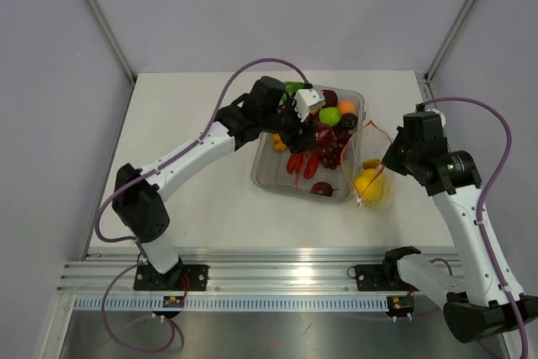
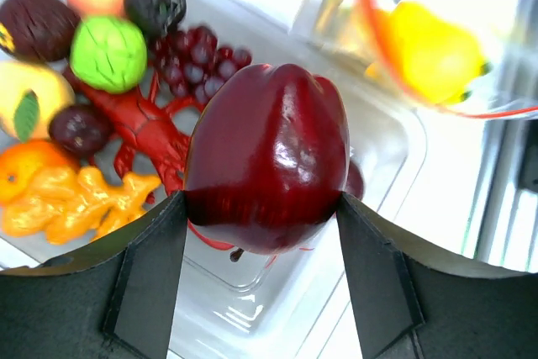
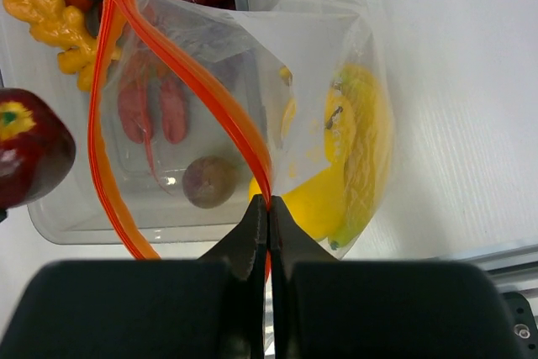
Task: Place the food in the zip-top bag and seal the zipper
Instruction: Pick up the fake fruit from the bin, then place the fake fruit in the zipper food storage bag.
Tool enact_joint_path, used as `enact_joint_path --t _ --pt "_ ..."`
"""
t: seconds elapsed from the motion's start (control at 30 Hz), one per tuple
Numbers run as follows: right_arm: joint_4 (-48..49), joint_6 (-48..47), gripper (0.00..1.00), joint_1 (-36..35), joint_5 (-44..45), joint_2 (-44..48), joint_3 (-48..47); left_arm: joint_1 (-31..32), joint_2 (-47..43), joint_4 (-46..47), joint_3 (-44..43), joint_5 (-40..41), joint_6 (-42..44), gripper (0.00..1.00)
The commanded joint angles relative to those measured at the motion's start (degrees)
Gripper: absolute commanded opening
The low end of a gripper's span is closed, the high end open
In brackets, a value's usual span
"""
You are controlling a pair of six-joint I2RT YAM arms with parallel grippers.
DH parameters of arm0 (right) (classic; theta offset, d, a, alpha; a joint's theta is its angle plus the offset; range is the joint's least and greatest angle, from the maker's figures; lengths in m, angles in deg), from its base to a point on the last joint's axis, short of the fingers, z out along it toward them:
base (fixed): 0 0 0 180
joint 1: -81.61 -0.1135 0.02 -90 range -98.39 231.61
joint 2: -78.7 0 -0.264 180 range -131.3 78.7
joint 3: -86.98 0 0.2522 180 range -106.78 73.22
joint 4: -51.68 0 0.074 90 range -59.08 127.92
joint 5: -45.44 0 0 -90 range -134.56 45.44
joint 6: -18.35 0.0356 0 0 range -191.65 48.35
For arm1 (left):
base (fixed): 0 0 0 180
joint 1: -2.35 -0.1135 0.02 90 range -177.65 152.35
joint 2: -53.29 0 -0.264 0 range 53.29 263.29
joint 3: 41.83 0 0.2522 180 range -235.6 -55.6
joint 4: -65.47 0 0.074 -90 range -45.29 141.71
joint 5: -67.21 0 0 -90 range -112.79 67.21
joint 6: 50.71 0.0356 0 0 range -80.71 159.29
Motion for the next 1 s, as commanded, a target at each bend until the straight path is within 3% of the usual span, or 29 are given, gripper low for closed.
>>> enact_joint_path --t 0.0,0.23,0.6,0.63,0.73,0.77,0.87,0.97 --pt "2.94 -0.20 0.00 -0.30 -0.70 -0.68 -0.49 0.37 -3.61 -0.10 -3.14 -2.95 -2.91 0.28" --pt "3.65 -0.47 0.00 -0.30 -1.31 -1.38 -0.58 5.28 -3.44 1.22 -8.32 -8.49 -7.31 0.27" --pt "2.24 -0.20 0.00 -0.21 -0.35 0.37 -0.14 8.54 7.54 1.30 -19.41 -9.46 -11.62 0.29" --pt "2.24 -0.20 0.00 -0.30 -0.35 0.46 -0.06 8.54 8.07 1.30 -19.85 -9.20 -11.62 0.42" --pt "2.06 -0.12 0.00 -0.30 -0.09 0.55 -0.14 8.63 9.22 1.04 -21.43 -8.93 -13.72 0.60" --pt "2.06 -0.20 0.00 -0.30 0.00 0.64 -0.14 8.63 9.22 1.21 -21.35 -8.85 -13.81 0.76" --pt "2.06 -0.29 0.00 -0.30 0.00 0.55 -0.23 8.63 8.69 1.22 -21.26 -8.32 -13.73 0.98" --pt "2.15 -0.29 0.00 -0.30 -0.08 0.46 -0.14 8.63 7.11 0.69 -20.73 -6.13 -13.64 0.99"
